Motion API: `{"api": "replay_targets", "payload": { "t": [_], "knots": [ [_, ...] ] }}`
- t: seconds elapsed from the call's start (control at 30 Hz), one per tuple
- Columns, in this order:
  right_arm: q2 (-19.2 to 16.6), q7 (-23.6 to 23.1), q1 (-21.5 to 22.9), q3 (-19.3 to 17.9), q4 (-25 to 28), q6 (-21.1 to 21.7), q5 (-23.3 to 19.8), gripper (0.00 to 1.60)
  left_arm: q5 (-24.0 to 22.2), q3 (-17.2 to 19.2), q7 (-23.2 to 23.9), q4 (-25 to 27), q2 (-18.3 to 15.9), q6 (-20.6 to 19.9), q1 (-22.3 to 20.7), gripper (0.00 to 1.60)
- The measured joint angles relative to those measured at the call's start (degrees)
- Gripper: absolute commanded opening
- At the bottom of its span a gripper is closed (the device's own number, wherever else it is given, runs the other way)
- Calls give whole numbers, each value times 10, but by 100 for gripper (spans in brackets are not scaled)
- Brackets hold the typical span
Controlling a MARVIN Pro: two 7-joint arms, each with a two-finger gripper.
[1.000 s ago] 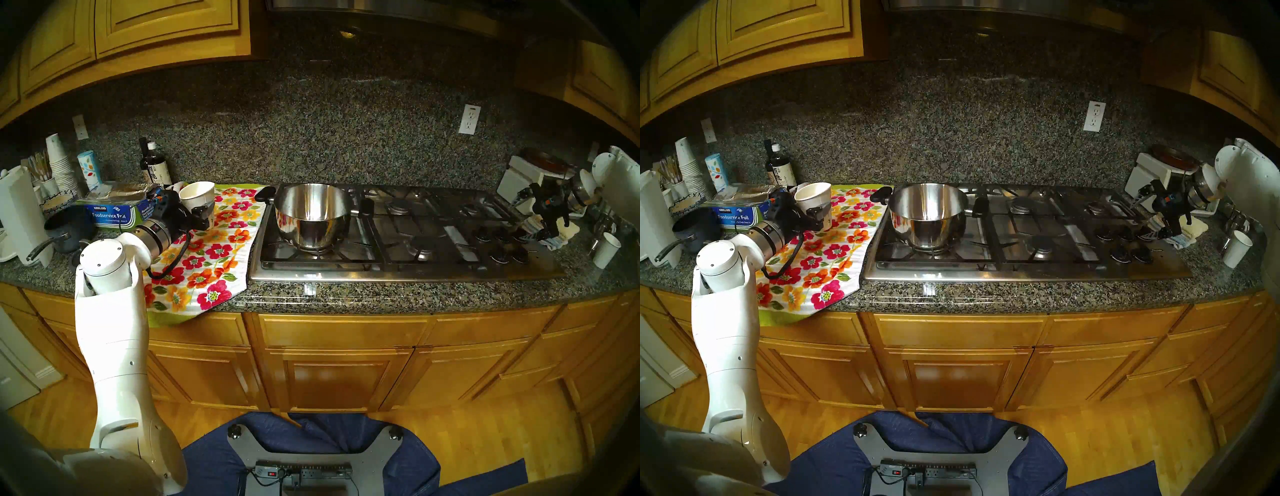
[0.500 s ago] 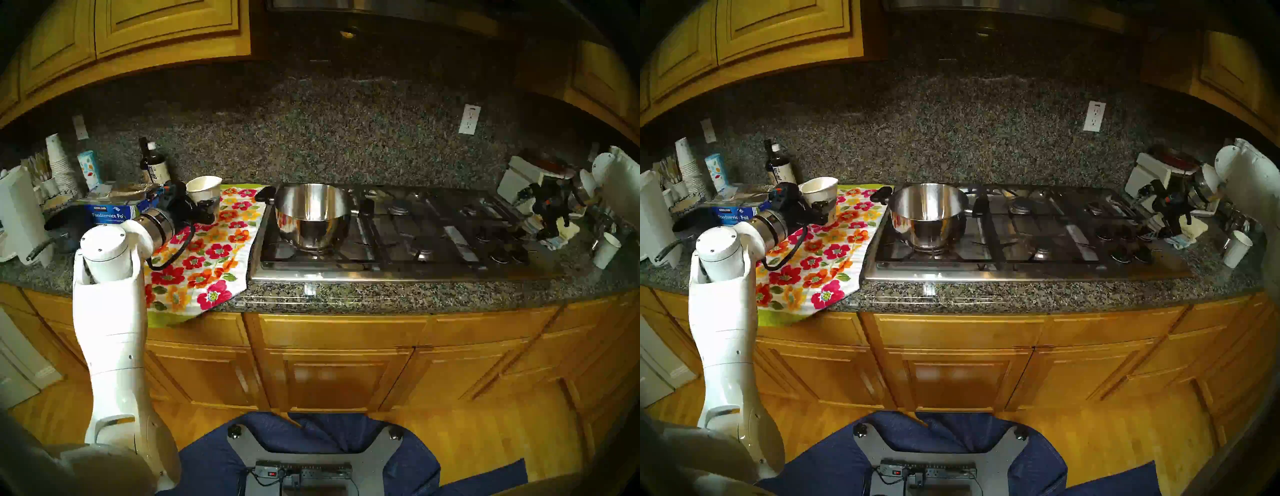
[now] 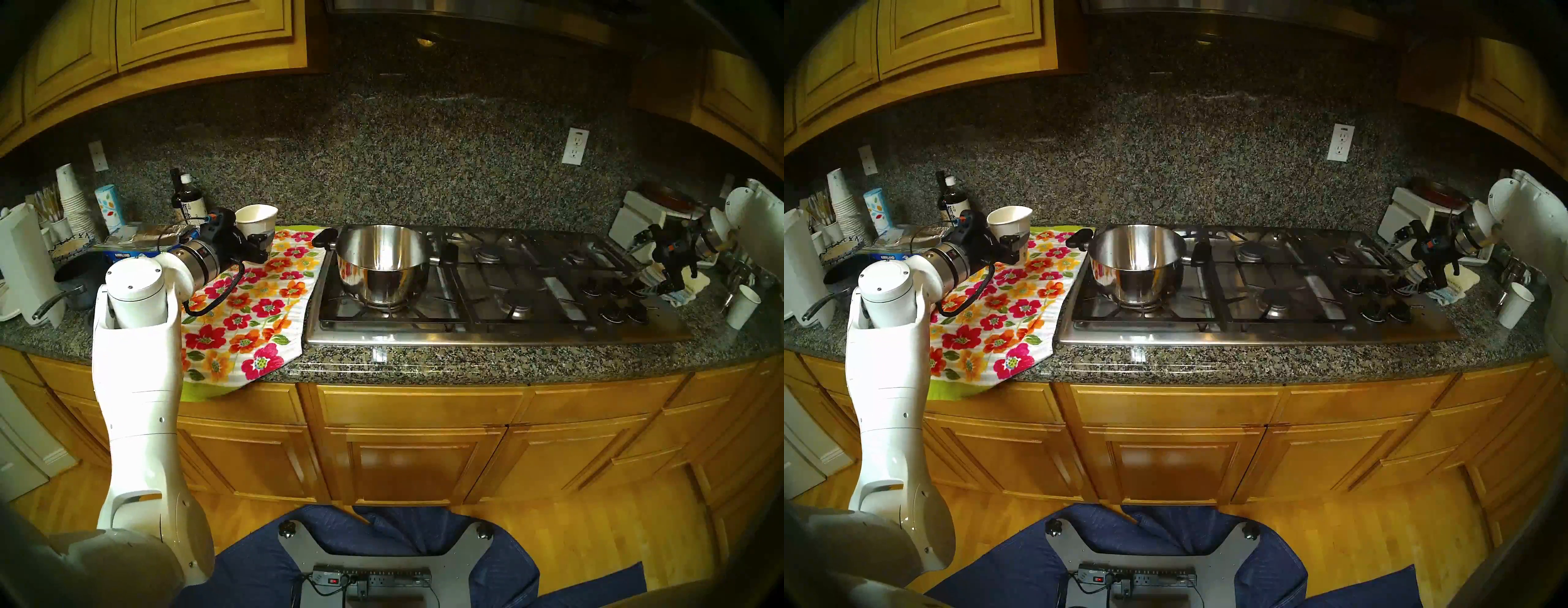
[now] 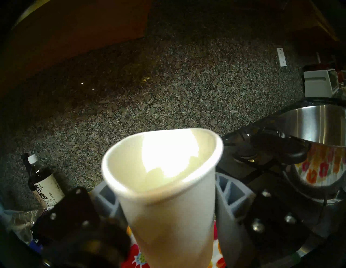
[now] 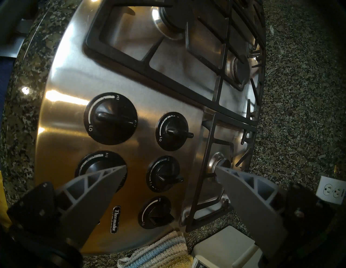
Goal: Pick up the water cup, pour water into the pot, turn on the stove
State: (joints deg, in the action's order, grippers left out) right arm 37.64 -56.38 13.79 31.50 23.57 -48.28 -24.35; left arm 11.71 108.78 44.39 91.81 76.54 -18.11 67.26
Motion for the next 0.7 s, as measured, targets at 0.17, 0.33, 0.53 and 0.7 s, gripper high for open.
{"api": "replay_targets", "payload": {
  "t": [0.17,0.33,0.53,0.7],
  "knots": [
    [0,0,0,0,0,0,0,160,0,-16,-3,-7,-8,0,-14,61],
    [0,0,0,0,0,0,0,160,0,-36,-8,-13,-14,-1,-29,60],
    [0,0,0,0,-1,0,0,160,1,-63,-12,-22,-20,-2,-47,60],
    [1,0,-1,0,-1,0,0,160,2,-86,-14,-27,-25,-3,-61,60]
  ]
}}
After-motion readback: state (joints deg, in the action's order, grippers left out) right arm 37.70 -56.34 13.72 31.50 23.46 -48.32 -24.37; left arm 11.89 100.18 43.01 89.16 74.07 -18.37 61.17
